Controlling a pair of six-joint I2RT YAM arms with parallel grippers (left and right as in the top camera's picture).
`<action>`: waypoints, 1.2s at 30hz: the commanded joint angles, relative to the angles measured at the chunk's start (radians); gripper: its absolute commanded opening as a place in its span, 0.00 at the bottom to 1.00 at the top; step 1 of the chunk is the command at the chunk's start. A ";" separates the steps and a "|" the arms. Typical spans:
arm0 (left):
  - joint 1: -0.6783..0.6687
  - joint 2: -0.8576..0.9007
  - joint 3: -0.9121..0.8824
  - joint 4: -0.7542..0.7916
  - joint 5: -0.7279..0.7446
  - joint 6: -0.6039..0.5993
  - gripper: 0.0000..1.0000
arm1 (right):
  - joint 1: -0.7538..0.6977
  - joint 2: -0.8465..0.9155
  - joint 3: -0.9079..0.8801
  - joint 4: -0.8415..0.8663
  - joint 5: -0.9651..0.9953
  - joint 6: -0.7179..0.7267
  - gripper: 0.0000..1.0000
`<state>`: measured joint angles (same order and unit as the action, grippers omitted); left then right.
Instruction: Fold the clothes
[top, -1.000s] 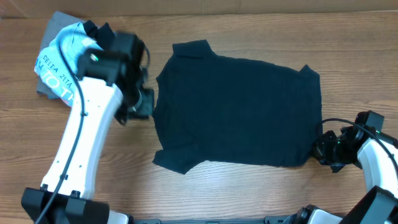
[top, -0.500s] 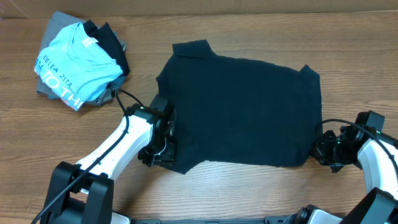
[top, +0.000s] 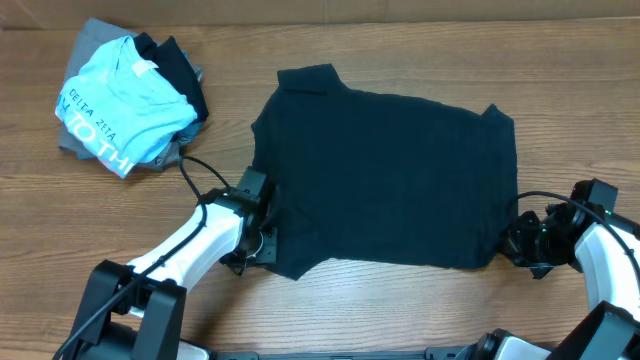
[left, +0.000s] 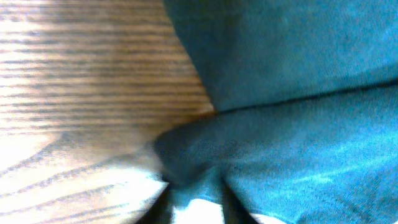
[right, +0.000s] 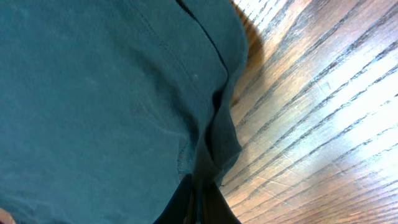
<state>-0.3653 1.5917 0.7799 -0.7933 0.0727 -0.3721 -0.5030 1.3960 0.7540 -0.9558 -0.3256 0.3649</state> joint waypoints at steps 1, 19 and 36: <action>0.003 0.007 -0.007 -0.008 0.117 0.008 0.04 | 0.002 -0.014 0.021 -0.005 -0.003 -0.006 0.04; 0.006 -0.024 0.417 -0.533 -0.006 0.114 0.04 | 0.002 -0.014 0.056 -0.150 0.181 0.040 0.05; 0.007 -0.023 0.418 -0.529 -0.021 0.107 0.04 | 0.002 0.045 -0.067 -0.013 0.094 0.108 0.42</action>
<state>-0.3599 1.5856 1.1828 -1.3239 0.0692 -0.2779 -0.5030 1.4235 0.7330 -0.9897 -0.1680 0.4652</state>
